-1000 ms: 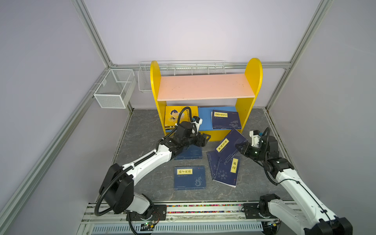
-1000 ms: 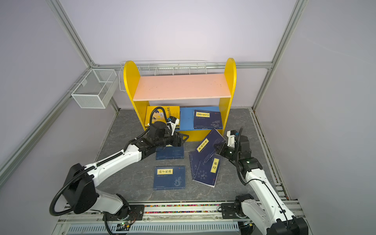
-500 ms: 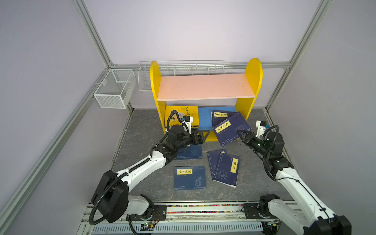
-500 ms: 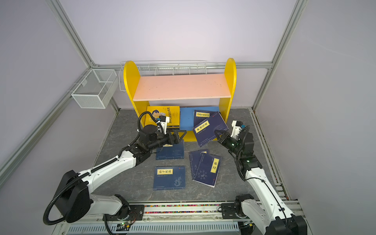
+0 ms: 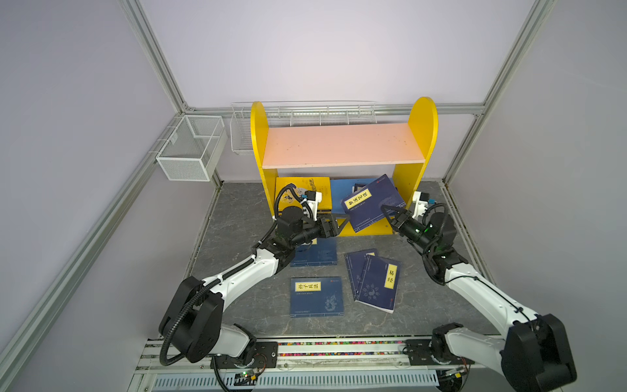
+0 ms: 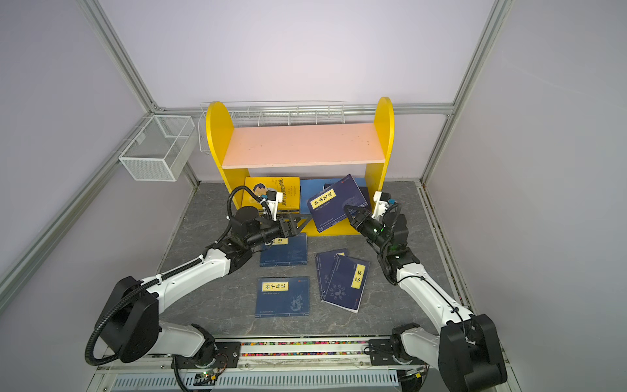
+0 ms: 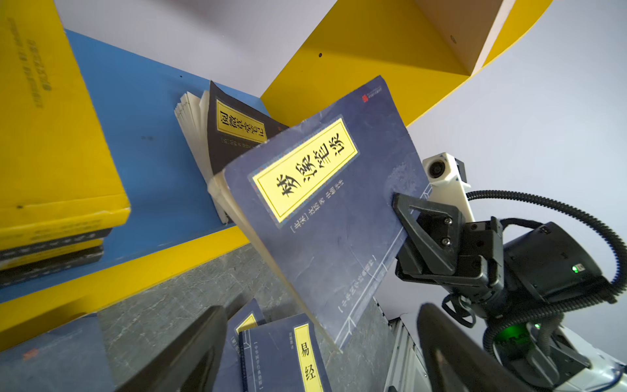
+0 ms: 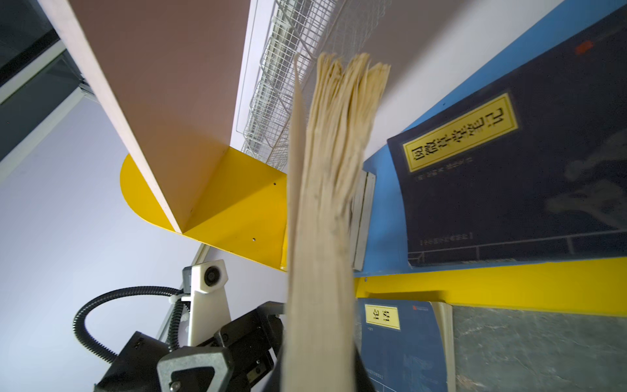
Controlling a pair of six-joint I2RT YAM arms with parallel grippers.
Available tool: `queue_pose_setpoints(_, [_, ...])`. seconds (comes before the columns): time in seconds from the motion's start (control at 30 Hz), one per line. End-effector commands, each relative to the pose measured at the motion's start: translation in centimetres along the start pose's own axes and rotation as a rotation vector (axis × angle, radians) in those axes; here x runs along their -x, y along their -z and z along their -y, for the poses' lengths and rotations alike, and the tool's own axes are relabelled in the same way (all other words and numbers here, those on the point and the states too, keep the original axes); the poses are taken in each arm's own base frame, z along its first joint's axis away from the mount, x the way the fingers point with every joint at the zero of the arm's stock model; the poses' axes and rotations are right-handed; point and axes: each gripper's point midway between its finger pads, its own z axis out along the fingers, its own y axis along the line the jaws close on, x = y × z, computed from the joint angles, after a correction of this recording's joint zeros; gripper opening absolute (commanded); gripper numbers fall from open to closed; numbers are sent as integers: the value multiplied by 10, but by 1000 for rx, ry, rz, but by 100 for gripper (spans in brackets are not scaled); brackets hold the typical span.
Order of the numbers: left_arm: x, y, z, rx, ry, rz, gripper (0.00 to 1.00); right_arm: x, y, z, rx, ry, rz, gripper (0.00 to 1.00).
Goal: Stacking books/files
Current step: Place the book at the bookshelf.
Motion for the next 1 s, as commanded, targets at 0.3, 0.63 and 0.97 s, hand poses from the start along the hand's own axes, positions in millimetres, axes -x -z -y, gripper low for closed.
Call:
queue_pose_setpoints(0.3, [16,-10,22,-101,-3,20,79,4,-9,-62,205,2,51,6])
queue_pose_setpoints(0.63, [26,-12,29,-118,4,45,5,-15,-10,-44,80,51,5,6])
queue_pose_setpoints(0.97, [47,-26,18,47,-93,3,0,-17,11,1,-238,135,3,46])
